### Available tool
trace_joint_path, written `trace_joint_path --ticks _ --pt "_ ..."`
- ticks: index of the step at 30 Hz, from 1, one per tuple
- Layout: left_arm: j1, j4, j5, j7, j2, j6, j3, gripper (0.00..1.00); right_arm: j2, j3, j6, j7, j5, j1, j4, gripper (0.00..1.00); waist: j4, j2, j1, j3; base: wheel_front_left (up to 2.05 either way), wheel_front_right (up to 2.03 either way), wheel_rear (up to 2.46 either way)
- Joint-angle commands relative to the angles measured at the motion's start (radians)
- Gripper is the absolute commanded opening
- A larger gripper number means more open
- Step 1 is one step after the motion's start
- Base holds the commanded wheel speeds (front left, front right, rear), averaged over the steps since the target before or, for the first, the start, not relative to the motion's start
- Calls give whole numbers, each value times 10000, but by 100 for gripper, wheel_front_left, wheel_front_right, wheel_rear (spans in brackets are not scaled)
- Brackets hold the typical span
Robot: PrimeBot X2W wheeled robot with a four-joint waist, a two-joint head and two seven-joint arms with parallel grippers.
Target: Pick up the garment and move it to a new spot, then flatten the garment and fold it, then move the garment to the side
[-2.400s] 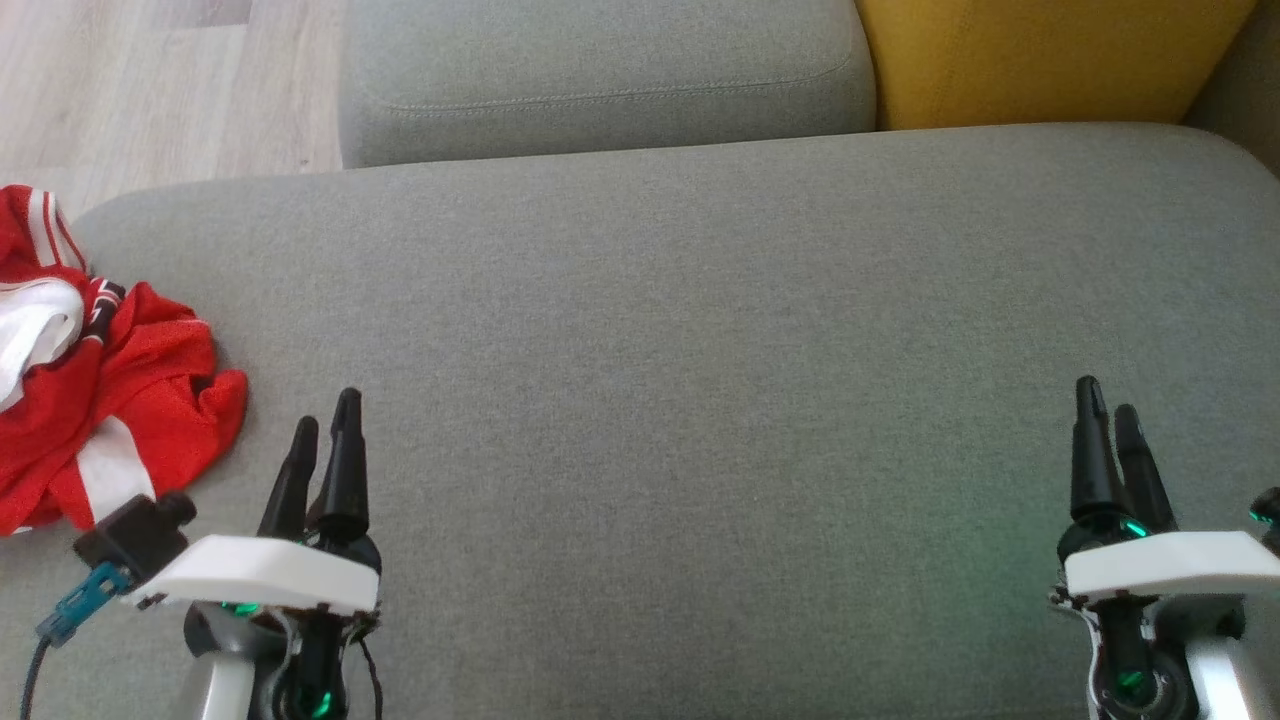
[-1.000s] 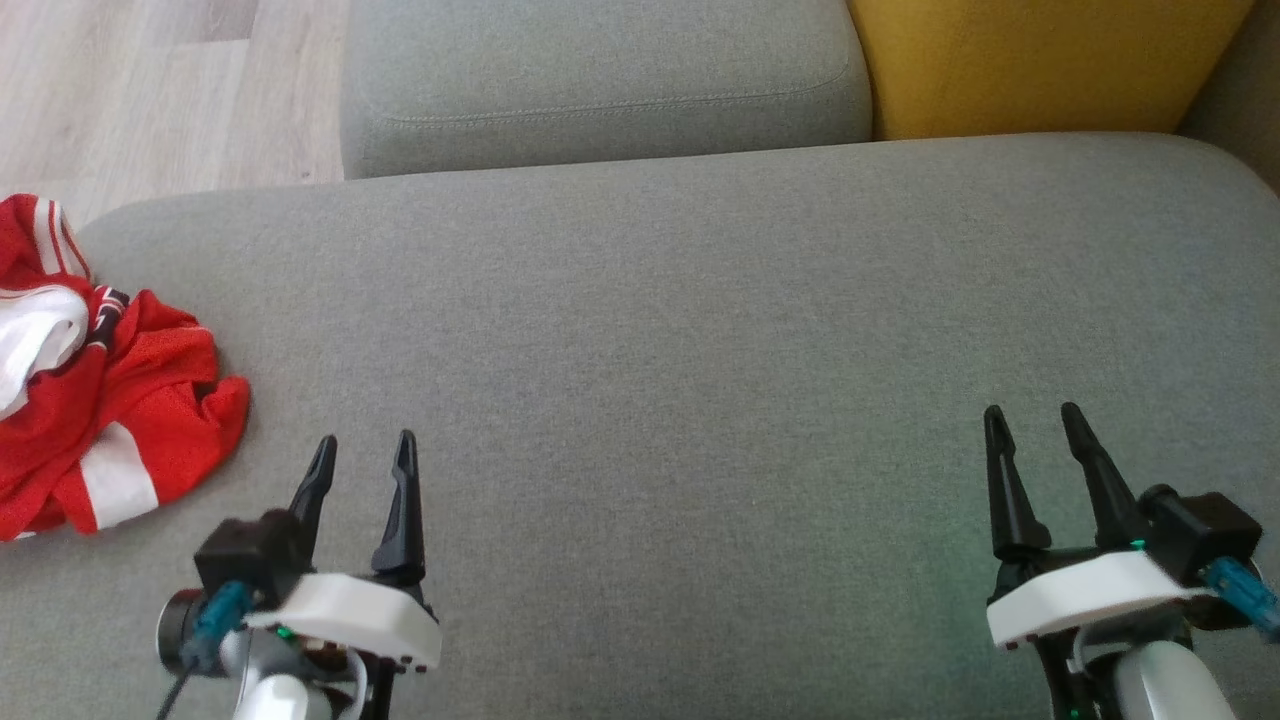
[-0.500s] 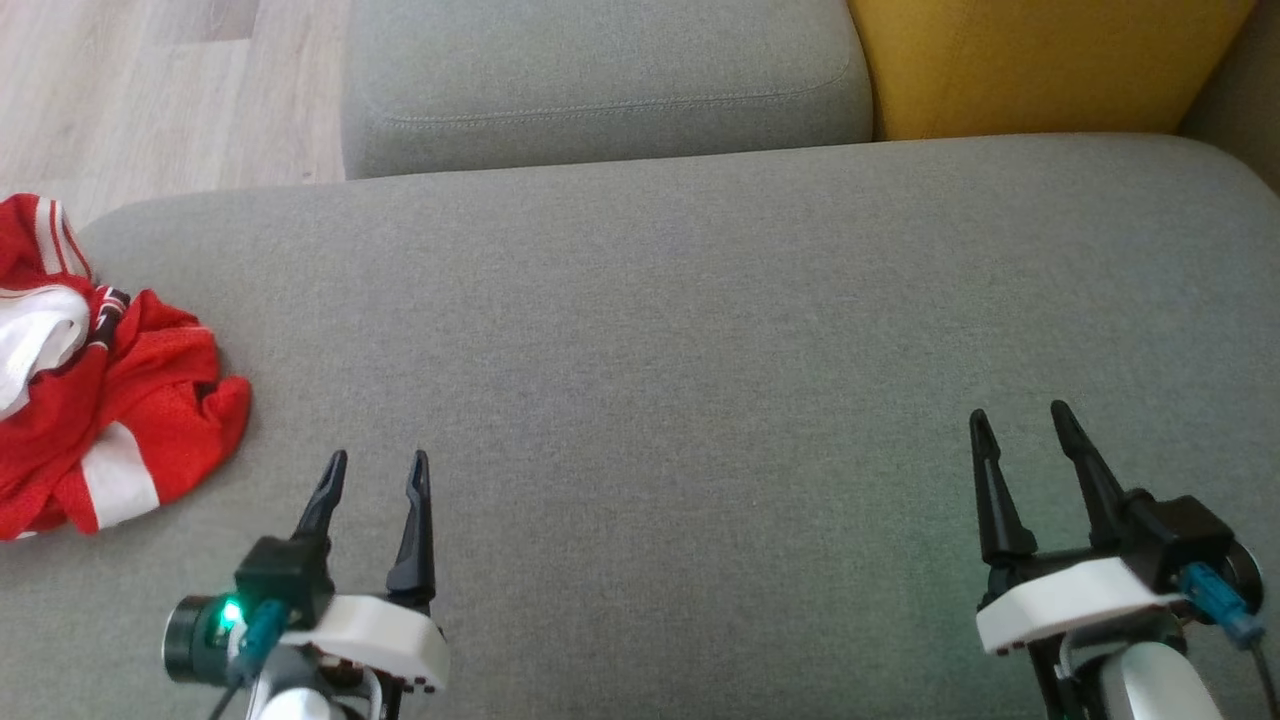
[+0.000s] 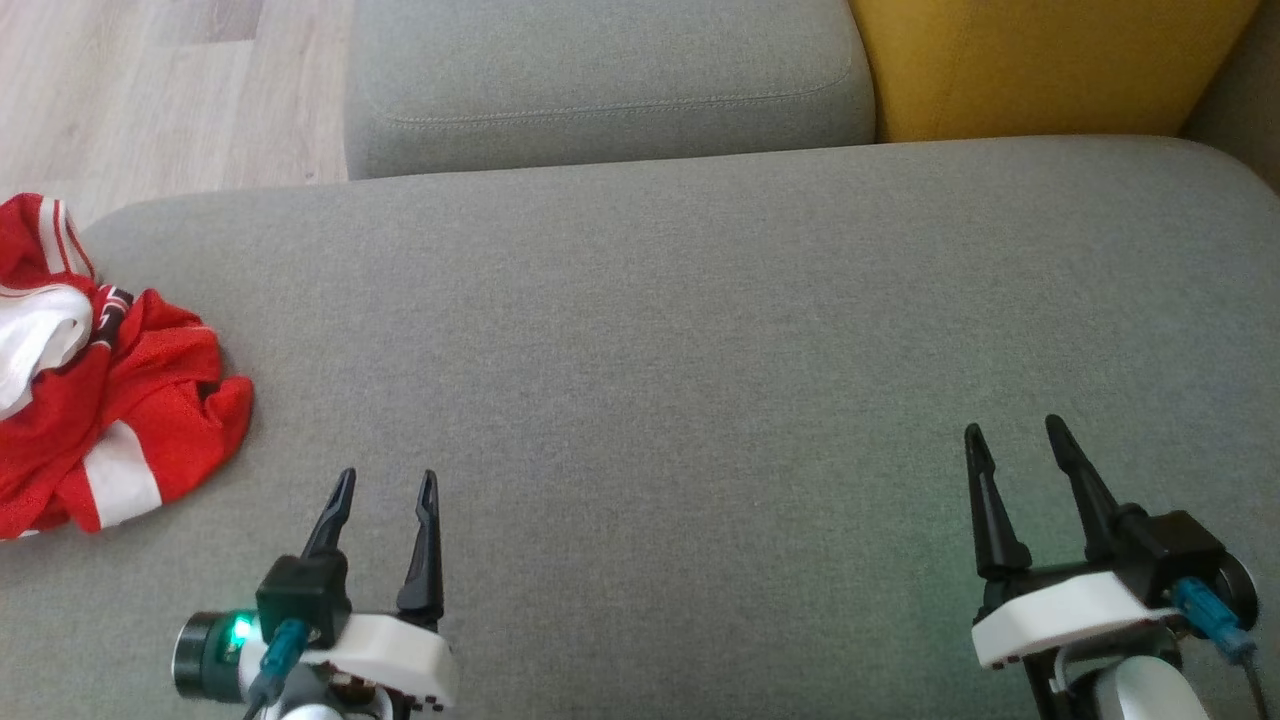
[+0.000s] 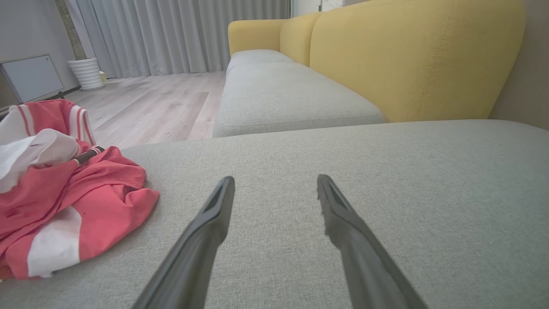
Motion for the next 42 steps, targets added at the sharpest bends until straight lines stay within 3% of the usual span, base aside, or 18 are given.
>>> trace_joint_path --ticks 1,26,33,42 --pt "-344 -286 -34 -122 19 -12 411 100 -47 194 77 -45 74 -281 -354 100 -3 0 0 6 0 0 0" --pt "-418 -216 -80 -122 -177 -106 657 100 -26 270 77 64 115 -269 -441 100 252 0 0 70 0 0 0" --pt "-606 -305 -109 -122 -297 -93 735 100 -25 461 77 190 -23 -166 -895 100 1172 0 0 91 0 0 0" --pt "-687 -414 -88 -122 -343 -91 977 100 -25 690 77 461 143 -48 -1484 100 2849 0 0 84 0 0 0"
